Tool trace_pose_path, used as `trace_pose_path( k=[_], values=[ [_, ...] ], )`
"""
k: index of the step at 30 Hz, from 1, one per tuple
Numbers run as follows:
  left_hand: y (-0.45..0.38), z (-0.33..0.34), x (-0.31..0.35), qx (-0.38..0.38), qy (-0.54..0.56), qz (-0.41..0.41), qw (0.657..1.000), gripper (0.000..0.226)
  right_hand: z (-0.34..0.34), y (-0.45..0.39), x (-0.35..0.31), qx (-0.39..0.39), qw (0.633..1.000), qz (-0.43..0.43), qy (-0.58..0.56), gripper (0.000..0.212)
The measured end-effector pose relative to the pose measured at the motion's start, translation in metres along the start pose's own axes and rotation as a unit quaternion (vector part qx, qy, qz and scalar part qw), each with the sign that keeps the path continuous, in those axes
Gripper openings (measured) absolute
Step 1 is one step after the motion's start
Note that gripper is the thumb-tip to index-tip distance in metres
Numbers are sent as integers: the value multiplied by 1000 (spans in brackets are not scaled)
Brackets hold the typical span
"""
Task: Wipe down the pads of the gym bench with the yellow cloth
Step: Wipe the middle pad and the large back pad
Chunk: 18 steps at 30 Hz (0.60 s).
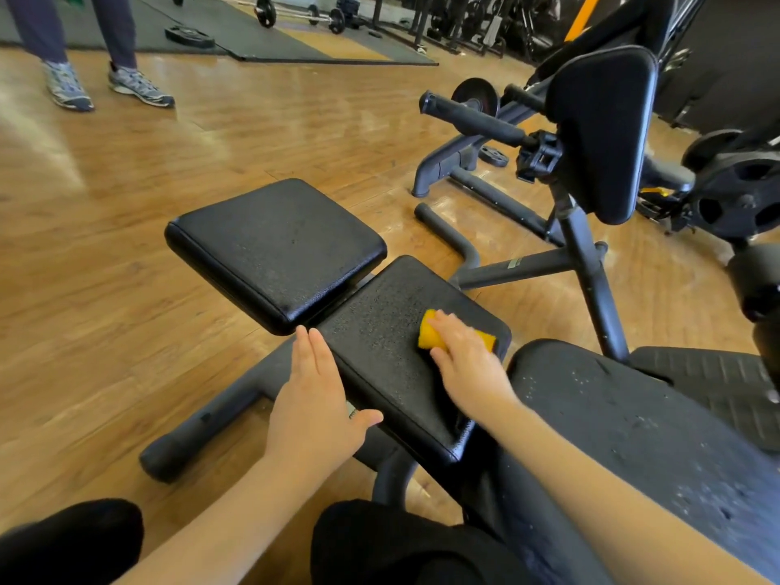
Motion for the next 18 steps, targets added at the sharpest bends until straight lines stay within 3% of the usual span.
trace_pose_path(
  k=[3,7,13,16,18],
  values=[
    [0,0,3,6,1,-11,1000,122,24,34,-49,-45,993,-108,13,54],
    [0,-1,2,6,1,-5,1000,123,20,31,-50,-95,984,-150,16,51],
    [1,0,-3,14,21,12,1000,122,-12,-37,14,-31,999,-19,-13,45],
    [1,1,-5,25,44,16,999,123,-16,-70,15,20,999,38,-21,45],
    [1,1,-7,32,51,15,998,124,-7,-83,-1,15,999,36,-27,46]
  ],
)
Point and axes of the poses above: each hand's wrist, its own y-axis away from the middle knuckle, its own z-axis out of the palm, x = y × z, the point moved 9 cm from there along -y, towards the middle knuckle, and after that the axes turned 7 degrees about -x, right-handed, at the moved point
